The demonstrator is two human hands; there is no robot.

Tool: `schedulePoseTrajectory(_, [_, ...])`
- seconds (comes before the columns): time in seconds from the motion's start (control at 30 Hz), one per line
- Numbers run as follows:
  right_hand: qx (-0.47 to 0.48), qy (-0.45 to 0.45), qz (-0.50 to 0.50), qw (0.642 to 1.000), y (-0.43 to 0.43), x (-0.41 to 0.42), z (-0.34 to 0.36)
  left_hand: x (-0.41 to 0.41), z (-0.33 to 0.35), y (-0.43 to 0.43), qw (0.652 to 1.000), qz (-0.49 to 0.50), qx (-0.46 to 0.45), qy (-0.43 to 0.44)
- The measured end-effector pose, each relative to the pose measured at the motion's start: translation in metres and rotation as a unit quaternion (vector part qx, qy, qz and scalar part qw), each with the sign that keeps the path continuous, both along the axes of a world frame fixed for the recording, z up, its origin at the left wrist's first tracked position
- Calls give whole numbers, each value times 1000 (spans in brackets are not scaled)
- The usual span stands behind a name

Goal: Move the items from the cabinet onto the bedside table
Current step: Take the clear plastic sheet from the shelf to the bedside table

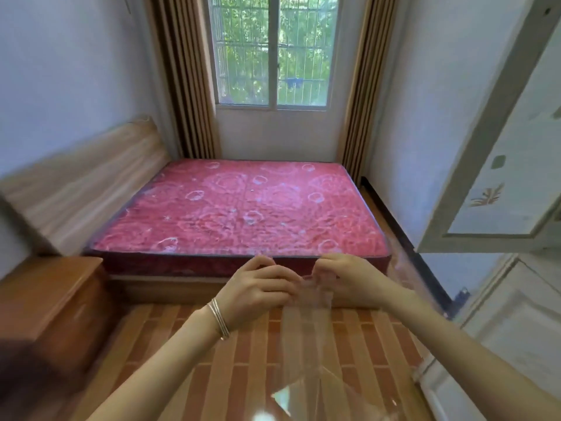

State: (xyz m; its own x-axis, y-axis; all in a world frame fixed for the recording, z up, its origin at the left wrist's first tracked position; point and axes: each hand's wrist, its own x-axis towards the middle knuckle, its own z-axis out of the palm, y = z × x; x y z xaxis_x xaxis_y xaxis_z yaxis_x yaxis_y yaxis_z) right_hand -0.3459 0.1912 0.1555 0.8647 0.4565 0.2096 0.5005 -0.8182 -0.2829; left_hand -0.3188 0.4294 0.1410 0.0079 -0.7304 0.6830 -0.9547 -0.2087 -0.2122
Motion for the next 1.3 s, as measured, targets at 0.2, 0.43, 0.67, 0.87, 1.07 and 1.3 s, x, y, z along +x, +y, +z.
schedulePoseTrajectory(0.2, [-14,-54,-11,998,124,10,-12,-4,-34,156,958,183,-8,222])
schedulePoseTrajectory(0.43, [-32,-113,38,992,245,42,-6,-33,-41,303,838,437,55,321])
schedulePoseTrajectory(0.67, [-89,-162,166,969,360,75,-19,-63,-64,404,780,556,22,286])
schedulePoseTrajectory(0.87, [-88,-193,265,940,450,127,-41,-53,-81,473,736,616,17,278])
schedulePoseTrajectory(1.07, [-77,-180,301,933,524,217,-48,9,-86,523,718,642,31,266])
schedulePoseTrajectory(1.3, [-83,-137,342,926,587,308,-47,76,-97,566,638,714,74,278])
